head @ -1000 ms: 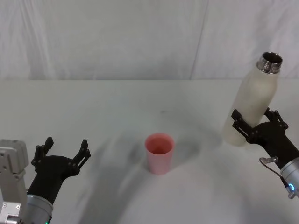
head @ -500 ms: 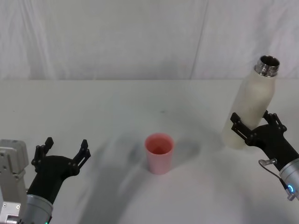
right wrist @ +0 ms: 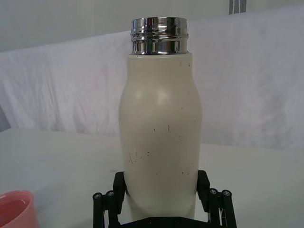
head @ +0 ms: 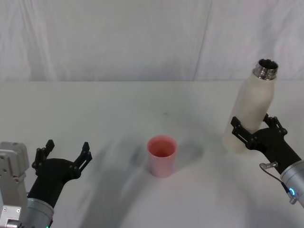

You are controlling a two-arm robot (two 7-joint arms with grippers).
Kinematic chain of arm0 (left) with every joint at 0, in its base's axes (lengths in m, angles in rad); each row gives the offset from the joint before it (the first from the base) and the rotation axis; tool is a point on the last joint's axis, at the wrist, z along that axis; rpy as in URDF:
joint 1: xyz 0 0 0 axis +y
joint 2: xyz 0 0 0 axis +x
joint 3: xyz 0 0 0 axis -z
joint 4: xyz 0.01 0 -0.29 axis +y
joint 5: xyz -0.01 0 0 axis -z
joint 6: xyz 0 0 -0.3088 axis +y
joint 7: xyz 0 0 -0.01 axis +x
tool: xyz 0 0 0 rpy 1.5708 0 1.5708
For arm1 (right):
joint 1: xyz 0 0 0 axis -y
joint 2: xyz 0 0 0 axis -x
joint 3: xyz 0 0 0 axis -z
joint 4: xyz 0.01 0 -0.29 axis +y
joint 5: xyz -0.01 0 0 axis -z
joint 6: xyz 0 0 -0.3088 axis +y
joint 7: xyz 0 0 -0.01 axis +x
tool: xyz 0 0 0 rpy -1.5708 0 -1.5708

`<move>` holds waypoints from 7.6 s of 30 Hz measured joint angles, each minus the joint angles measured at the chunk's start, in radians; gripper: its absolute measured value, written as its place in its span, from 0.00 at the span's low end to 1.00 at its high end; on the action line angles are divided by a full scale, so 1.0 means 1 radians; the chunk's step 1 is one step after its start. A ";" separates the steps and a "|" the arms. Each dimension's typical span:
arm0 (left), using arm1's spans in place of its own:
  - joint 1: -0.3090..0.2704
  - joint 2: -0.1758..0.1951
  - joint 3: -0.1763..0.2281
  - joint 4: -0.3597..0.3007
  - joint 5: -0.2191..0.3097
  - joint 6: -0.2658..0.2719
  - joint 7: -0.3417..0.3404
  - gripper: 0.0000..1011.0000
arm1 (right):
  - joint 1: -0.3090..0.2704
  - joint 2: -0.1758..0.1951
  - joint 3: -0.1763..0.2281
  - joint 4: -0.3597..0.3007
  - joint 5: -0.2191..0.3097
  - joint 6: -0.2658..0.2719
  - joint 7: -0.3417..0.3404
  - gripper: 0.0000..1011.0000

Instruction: Grasp the thermos with one hand and pour water into the cup lid.

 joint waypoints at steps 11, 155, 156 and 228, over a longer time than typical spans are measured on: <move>0.000 0.000 0.000 0.000 0.000 0.000 0.000 0.99 | 0.003 0.003 -0.008 0.001 0.001 0.009 0.000 0.93; 0.000 0.000 0.000 0.000 0.000 0.000 0.000 0.99 | 0.064 -0.017 -0.048 0.119 -0.082 -0.016 0.011 0.99; 0.000 0.000 0.000 0.000 0.000 0.000 0.000 0.99 | 0.064 -0.017 -0.048 0.119 -0.082 -0.016 0.011 0.99; 0.000 0.000 0.000 0.000 0.000 0.000 0.000 0.99 | 0.005 0.013 -0.048 0.080 -0.044 -0.009 0.029 0.99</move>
